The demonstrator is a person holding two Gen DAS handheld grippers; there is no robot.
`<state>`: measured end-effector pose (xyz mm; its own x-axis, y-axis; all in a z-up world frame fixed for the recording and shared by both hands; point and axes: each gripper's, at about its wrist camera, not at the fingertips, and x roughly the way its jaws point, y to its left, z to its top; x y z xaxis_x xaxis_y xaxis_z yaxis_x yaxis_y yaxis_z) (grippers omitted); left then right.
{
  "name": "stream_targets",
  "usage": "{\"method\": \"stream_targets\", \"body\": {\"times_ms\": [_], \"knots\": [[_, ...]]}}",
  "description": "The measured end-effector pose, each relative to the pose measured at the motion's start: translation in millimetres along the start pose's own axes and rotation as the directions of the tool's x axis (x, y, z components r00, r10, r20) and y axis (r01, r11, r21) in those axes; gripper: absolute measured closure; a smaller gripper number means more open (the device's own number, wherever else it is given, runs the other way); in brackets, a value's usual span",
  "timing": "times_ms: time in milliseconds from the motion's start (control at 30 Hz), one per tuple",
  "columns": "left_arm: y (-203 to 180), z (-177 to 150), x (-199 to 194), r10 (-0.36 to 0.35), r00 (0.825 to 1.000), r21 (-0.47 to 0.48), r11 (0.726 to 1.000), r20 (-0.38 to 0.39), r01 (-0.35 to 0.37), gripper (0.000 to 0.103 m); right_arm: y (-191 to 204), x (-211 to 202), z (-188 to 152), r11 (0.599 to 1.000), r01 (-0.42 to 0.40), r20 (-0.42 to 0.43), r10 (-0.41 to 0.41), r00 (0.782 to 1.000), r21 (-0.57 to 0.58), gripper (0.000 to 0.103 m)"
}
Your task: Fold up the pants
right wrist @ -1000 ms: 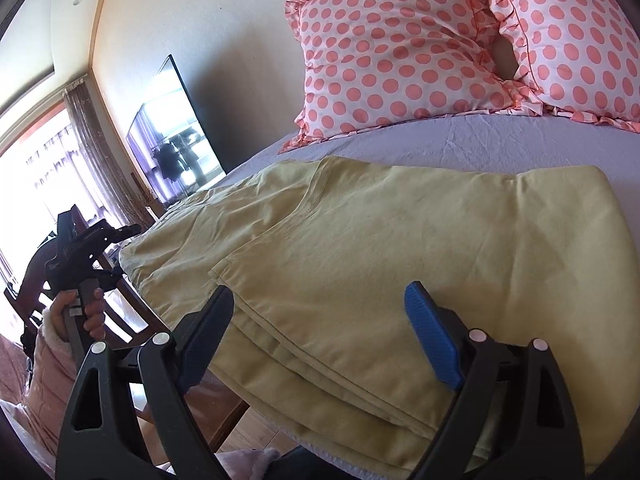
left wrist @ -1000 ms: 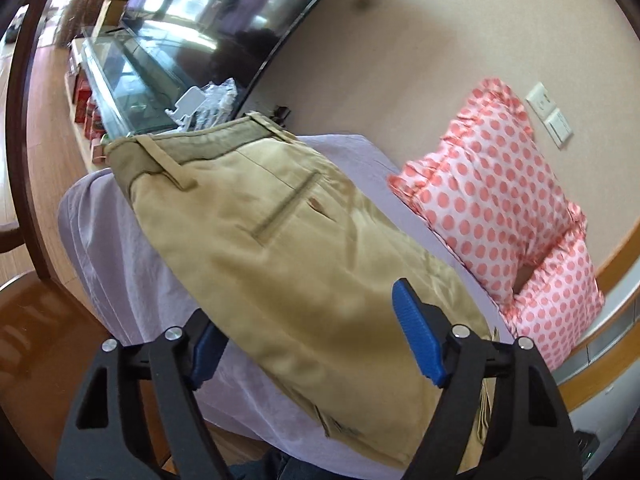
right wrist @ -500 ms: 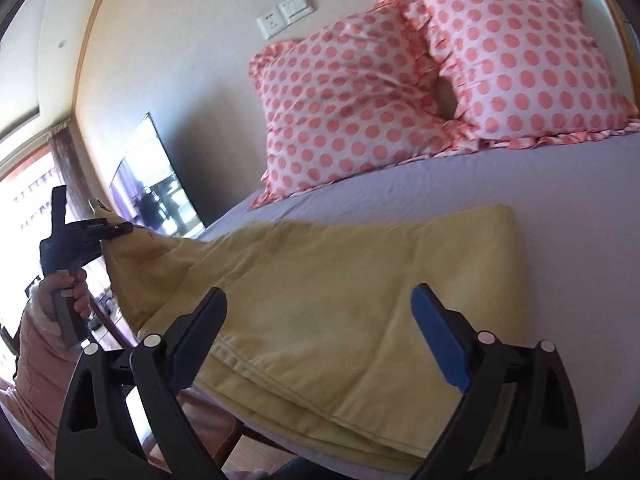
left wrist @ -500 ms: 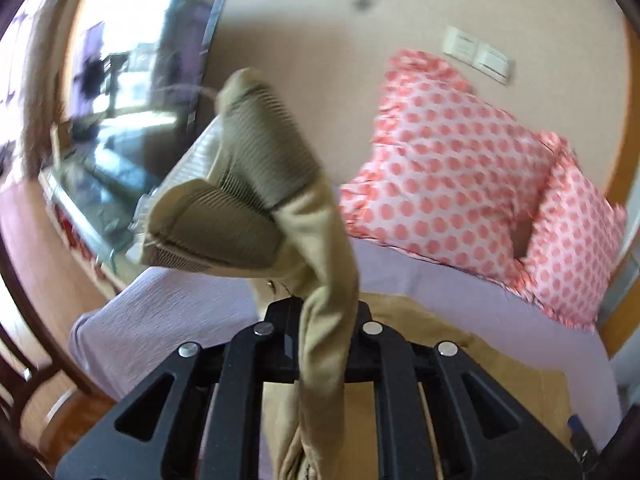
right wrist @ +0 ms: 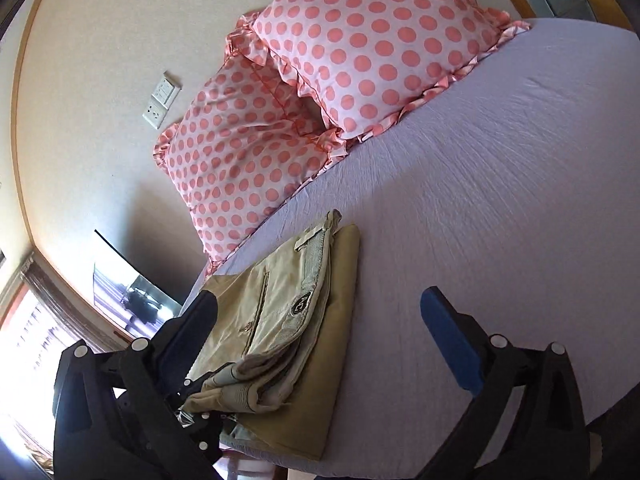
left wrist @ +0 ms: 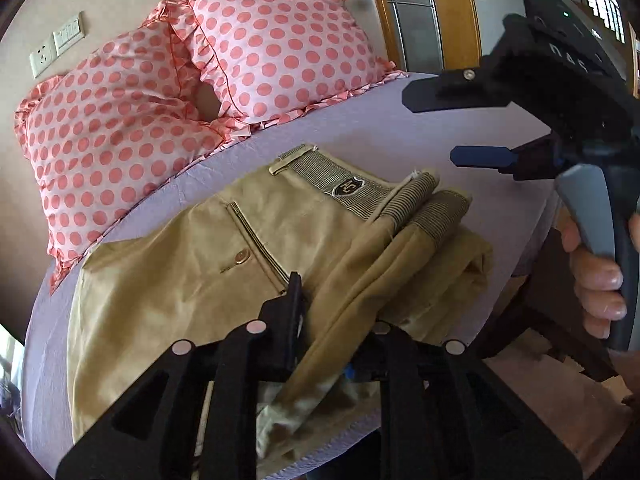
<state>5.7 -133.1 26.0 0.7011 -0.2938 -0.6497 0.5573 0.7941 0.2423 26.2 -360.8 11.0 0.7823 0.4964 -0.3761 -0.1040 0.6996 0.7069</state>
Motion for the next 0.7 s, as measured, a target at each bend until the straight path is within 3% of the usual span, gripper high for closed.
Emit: {"method": "stream_targets", "body": {"times_ms": [67, 100, 167, 233, 267, 333, 400, 467, 567, 600, 700], "knots": [[7.6, -0.8, -9.5, -0.043, 0.999, -0.023, 0.999, 0.009, 0.043, 0.083, 1.8, 9.0, 3.7, 1.0, -0.025, -0.036, 0.025, 0.999, 0.005, 0.001], [13.1, -1.4, -18.7, -0.09, 0.996, -0.035, 0.995, 0.025, 0.091, 0.076, 4.2, 13.4, 4.3, 0.999, -0.033, -0.059, 0.032, 0.998, -0.003, 0.001], [28.4, -6.2, -41.2, -0.222, 0.973, -0.077, 0.971, 0.068, 0.227, 0.068, 9.5, 27.5, 8.3, 0.999, -0.036, -0.115, 0.033, 0.993, -0.025, 0.001], [54.1, -11.6, -62.5, -0.274, 0.954, -0.151, 0.945, 0.119, 0.29, 0.045, 13.7, 38.1, 11.5, 0.999, -0.02, -0.153, 0.012, 0.988, -0.051, 0.004], [72.2, -13.3, -69.4, -0.26, 0.956, -0.2, 0.938, 0.139, 0.284, 0.042, 14.8, 45.6, 13.5, 0.998, -0.007, -0.176, -0.004, 0.984, -0.063, 0.011], [116.5, -20.1, -75.3, -0.158, 0.977, -0.318, 0.928, 0.14, 0.196, 0.037, 15.2, 57.6, 16.6, 0.996, 0.031, -0.21, -0.049, 0.977, -0.088, 0.02], [166.3, -29.1, -67.6, -0.019, 0.997, -0.44, 0.897, 0.073, 0.049, 0.037, 17.1, 69.9, 18.9, 0.991, 0.057, -0.235, -0.084, 0.968, -0.119, 0.028], [205.5, -37.1, -49.9, 0.033, 0.999, -0.508, 0.86, -0.022, -0.04, 0.037, 19.0, 79.5, 21.1, 0.988, 0.065, -0.242, -0.097, 0.965, -0.139, 0.031], [239.1, -44.2, -15.2, -0.015, 0.99, -0.545, 0.836, -0.142, -0.066, 0.037, 21.0, 93.6, 23.4, 0.988, 0.052, -0.279, -0.091, 0.956, -0.142, 0.046], [245.4, -45.1, -3.0, -0.042, 0.984, -0.548, 0.834, -0.172, -0.061, 0.037, 21.8, 95.0, 23.6, 0.988, 0.051, -0.279, -0.091, 0.956, -0.147, 0.047], [257.3, -50.7, 22.8, -0.159, 0.969, -0.585, 0.811, -0.19, 0.019, 0.037, 16.5, 97.1, 28.5, 0.991, 0.041, -0.3, -0.078, 0.951, -0.126, 0.053]]}}
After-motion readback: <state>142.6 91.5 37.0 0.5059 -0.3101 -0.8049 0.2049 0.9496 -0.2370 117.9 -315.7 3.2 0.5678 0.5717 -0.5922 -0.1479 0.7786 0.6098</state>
